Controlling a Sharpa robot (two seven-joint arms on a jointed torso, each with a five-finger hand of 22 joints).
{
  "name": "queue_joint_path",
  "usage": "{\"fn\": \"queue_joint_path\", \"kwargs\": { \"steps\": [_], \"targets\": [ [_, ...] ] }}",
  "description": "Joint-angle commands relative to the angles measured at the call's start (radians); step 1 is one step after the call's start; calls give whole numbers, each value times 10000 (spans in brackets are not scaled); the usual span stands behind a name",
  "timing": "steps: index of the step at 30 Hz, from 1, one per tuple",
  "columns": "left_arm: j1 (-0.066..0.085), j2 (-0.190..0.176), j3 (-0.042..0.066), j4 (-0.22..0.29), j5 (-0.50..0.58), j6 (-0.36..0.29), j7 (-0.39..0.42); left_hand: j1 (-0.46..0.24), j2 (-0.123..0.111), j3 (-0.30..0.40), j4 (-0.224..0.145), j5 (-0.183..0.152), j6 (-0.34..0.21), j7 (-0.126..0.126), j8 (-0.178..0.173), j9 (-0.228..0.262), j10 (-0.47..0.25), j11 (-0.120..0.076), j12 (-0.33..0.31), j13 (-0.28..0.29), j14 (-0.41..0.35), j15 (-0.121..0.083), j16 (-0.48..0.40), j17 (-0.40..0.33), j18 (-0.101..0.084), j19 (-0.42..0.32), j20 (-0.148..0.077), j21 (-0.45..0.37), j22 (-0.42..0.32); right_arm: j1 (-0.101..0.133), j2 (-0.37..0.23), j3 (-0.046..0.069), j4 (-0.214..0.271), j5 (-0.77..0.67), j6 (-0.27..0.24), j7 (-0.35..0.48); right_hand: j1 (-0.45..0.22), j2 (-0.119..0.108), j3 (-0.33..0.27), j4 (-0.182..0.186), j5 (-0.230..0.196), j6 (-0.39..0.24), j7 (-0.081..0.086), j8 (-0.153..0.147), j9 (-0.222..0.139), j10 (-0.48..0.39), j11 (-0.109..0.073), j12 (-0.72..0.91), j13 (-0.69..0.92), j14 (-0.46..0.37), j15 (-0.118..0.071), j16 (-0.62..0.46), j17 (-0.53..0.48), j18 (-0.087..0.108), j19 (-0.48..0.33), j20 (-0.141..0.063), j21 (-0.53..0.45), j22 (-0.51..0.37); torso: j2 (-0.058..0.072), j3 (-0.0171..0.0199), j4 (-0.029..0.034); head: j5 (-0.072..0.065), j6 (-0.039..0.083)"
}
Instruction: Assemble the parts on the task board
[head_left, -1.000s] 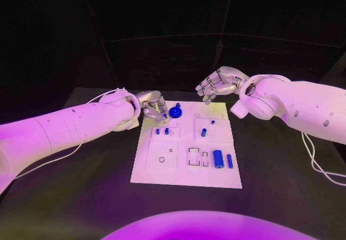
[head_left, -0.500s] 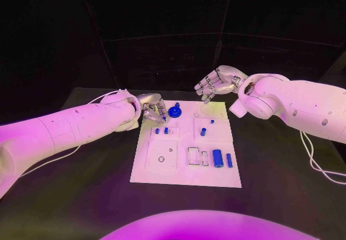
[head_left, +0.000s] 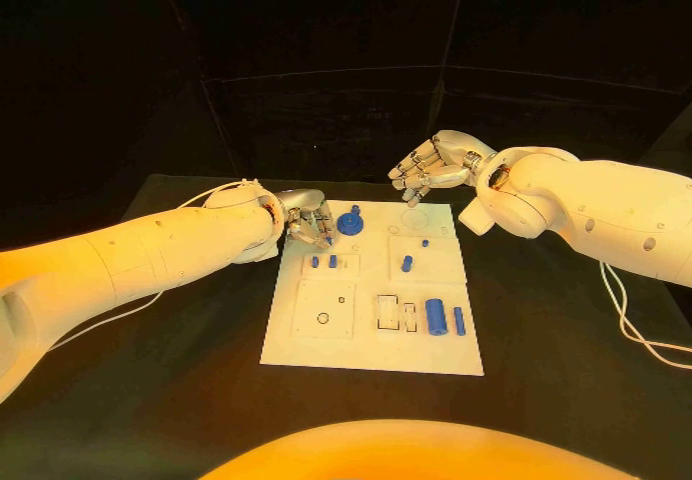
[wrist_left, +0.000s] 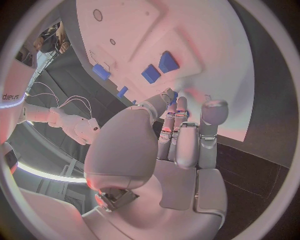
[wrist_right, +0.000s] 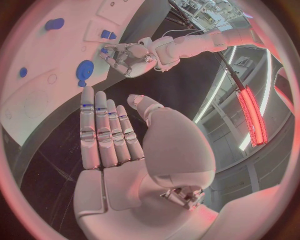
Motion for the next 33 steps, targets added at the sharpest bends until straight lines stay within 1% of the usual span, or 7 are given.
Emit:
{"fn": "queue_joint_path", "kwargs": {
  "steps": [1,10,16,18,22,25,33],
  "targets": [
    [8,29,-2,-15,-126,171,-94,-35,-40,12,-37,-26,102,-6,-30,-10,90,-25,-34,14,195,-19,-48,-21,-92,12,-6,-19,-12,20,6,6,0,7,-26,136,-31,44,23,47,44,-70,12,50,9,-57,-21,36,8,-72,4,60,-16,84,48,-8,-42,-9,1,2,-6,3,3],
    [4,57,-3,-34,-167,196,-141,-39,-31,18,-37,-26,119,-11,-27,-10,104,-28,-38,15,192,-21,-51,-32,-89,6,-8,-29,-21,20,2,6,4,7,-25,131,-31,44,23,47,44,-70,12,50,9,-57,-21,36,8,-72,4,60,-16,84,48,-8,-42,-9,5,7,-1,-21,12],
    [2,91,-7,50,-171,267,-141,-65,-30,14,-32,-27,149,-19,-23,-12,137,-37,-41,20,189,-26,-57,-50,-90,7,-10,-26,-11,20,16,6,-1,17,21,133,-23,47,29,46,47,-66,9,54,10,-55,-25,44,8,-69,0,67,-19,86,56,-10,-46,-12,0,-3,-2,-22,-25],
    [1,95,-10,72,-172,303,-175,-65,-30,14,-32,-27,149,-19,-23,-12,137,-37,-41,20,188,-26,-57,-50,-90,7,-10,-26,-10,20,14,6,2,29,39,130,-23,47,29,46,47,-66,9,54,10,-55,-25,44,8,-69,0,67,-19,86,56,-10,-46,-12,0,2,-7,-24,-25],
    [1,90,-17,91,-172,319,-196,-111,-92,-21,-39,-28,139,-7,-46,-26,148,-32,-63,20,183,-28,-65,-76,-88,2,-14,-35,-14,20,6,6,1,39,46,115,-20,54,33,48,48,-66,8,56,10,-56,-25,46,8,-68,-1,70,-20,87,58,-11,-48,-14,-6,3,-11,-26,-27],
    [1,78,-20,96,-172,254,-179,-161,-156,-49,-47,-27,21,37,-136,-70,122,-5,-111,14,176,-14,-74,-105,-87,-11,-10,-60,-34,20,0,6,-2,41,42,93,-20,54,33,48,48,-66,8,56,10,-56,-25,46,8,-68,-1,70,-20,87,58,-11,-48,-14,-9,3,2,-43,-22],
    [0,50,-24,98,-172,164,-167,-227,-223,-71,-58,-27,-79,104,-248,-131,-14,67,-261,-9,165,39,-89,-163,-91,-25,25,-89,-42,21,-13,6,-3,43,26,58,-19,56,36,50,49,-67,8,56,10,-58,-25,48,7,-70,-1,71,-21,87,60,-11,-51,-15,-4,4,9,-34,-12]
  ]
}}
